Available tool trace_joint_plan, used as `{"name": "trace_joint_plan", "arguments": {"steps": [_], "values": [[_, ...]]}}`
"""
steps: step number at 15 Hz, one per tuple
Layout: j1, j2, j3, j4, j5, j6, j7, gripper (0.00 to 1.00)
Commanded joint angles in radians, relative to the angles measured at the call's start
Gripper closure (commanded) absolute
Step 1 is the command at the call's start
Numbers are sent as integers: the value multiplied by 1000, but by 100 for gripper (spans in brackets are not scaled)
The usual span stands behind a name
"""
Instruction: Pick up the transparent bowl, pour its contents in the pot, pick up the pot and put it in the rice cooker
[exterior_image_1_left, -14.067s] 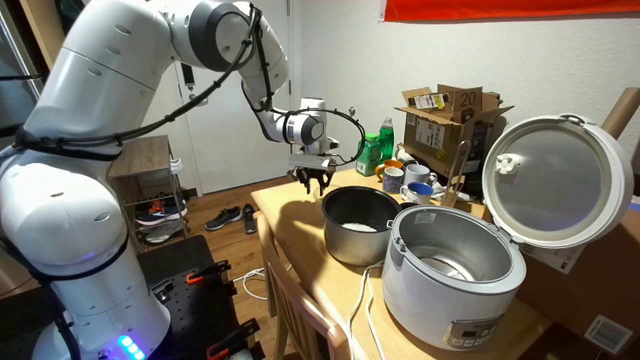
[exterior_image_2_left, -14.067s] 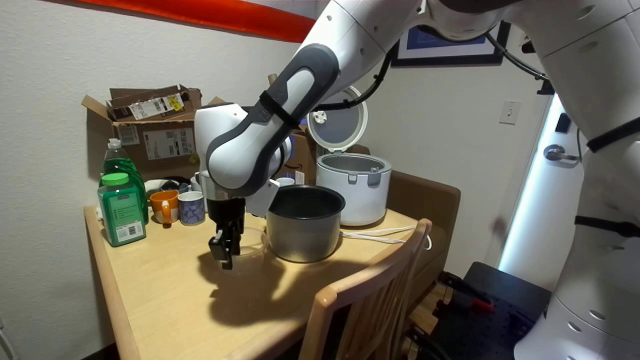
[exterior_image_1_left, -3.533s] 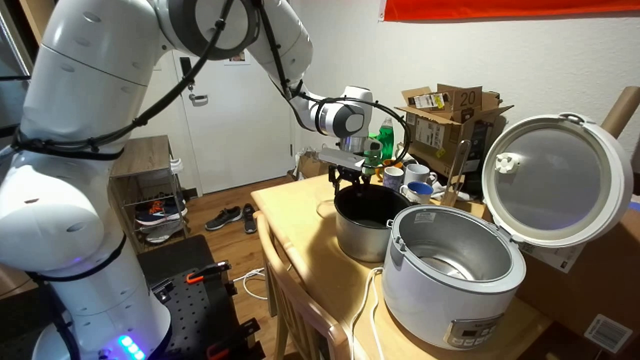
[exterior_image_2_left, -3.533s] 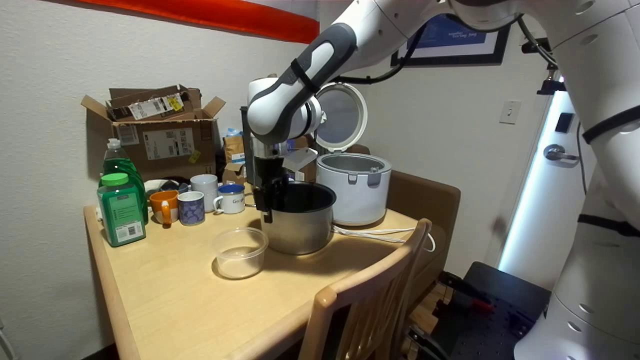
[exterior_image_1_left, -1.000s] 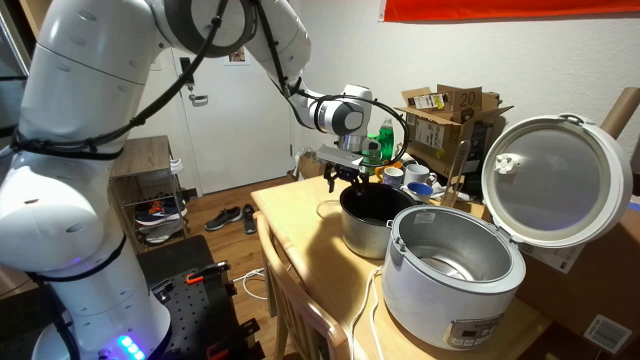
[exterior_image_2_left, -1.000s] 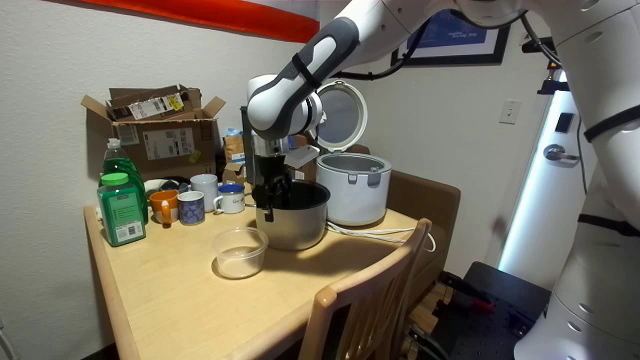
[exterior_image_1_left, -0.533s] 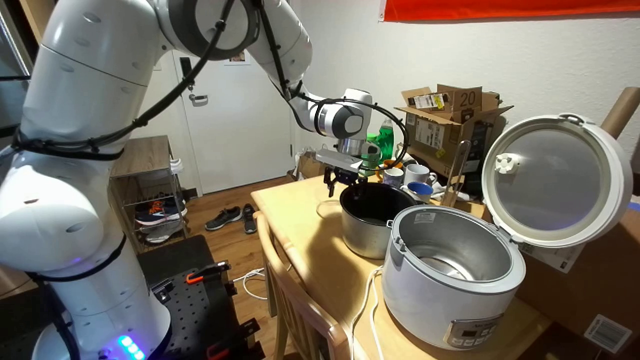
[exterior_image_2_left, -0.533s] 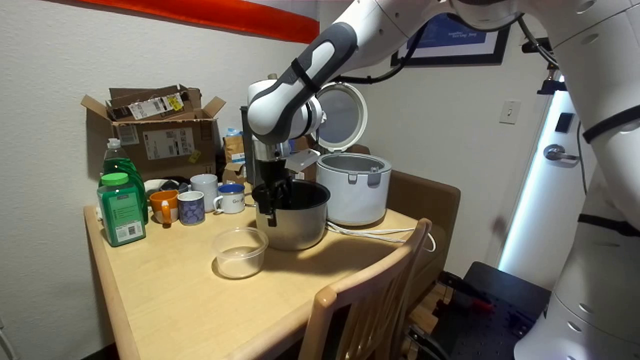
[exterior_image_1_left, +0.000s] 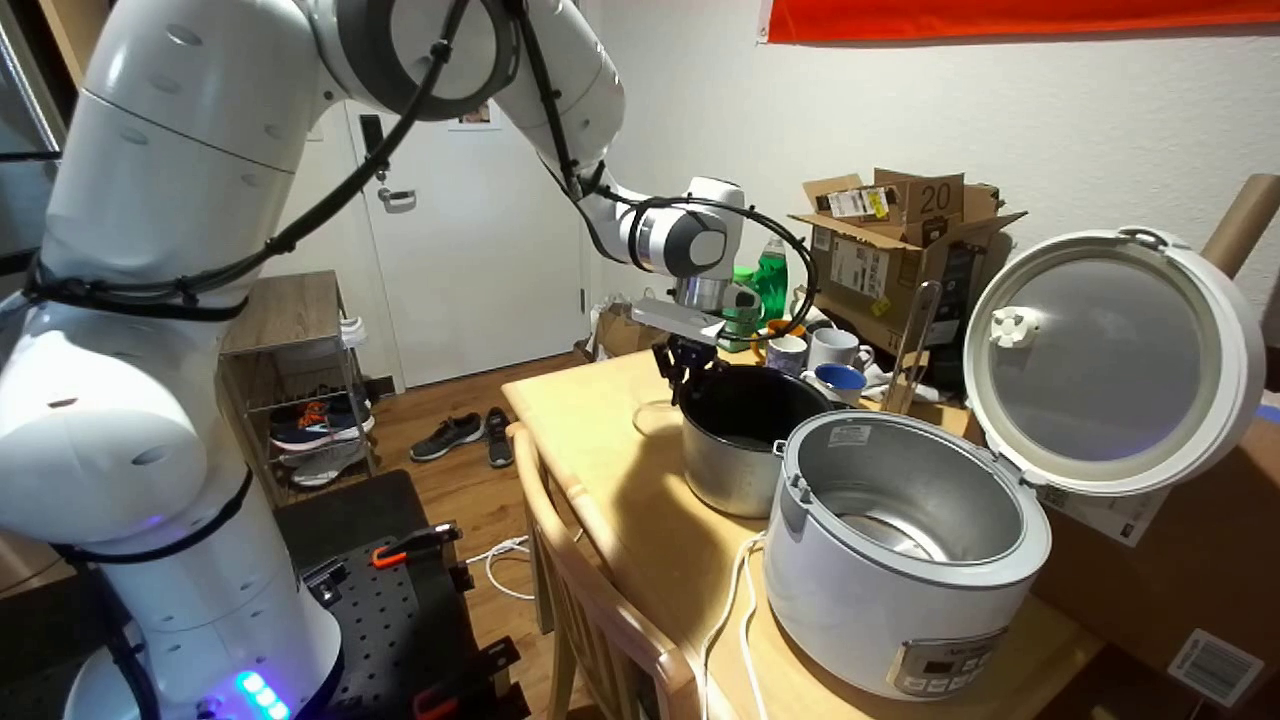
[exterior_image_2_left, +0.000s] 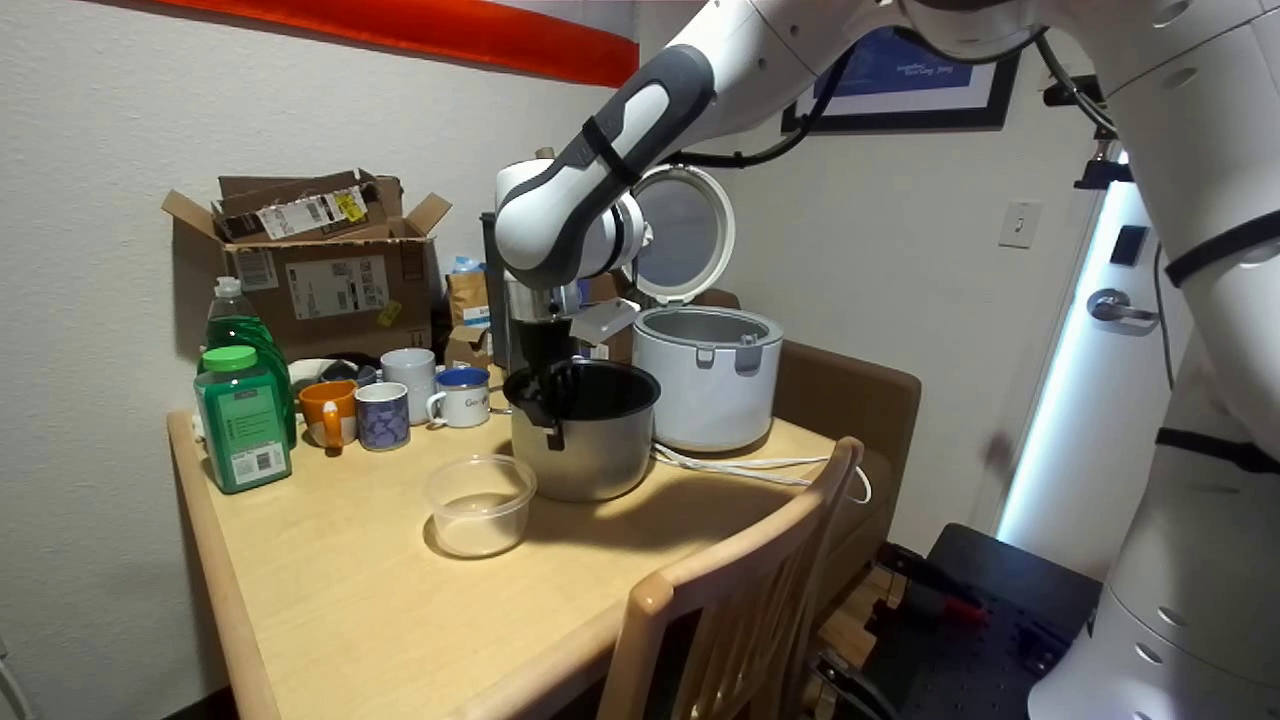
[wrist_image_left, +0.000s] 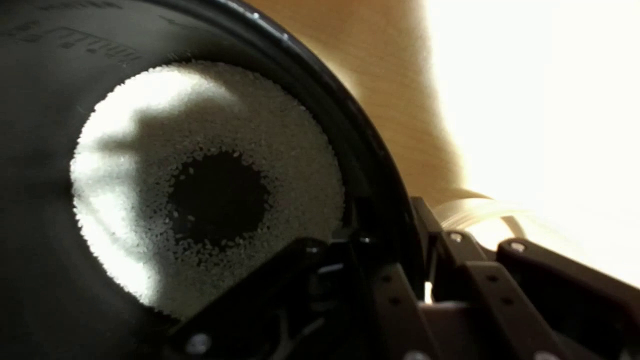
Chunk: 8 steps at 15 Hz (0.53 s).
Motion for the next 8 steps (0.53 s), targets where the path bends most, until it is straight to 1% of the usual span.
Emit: {"name": "trace_joint_plan", "arguments": {"steps": [1, 4, 8], "values": [[-2, -18, 2, -5, 11, -21, -9, 100], [3, -19, -2, -5, 4, -22, -2, 98], [7, -32, -5, -14, -5, -20, 3, 98]]}}
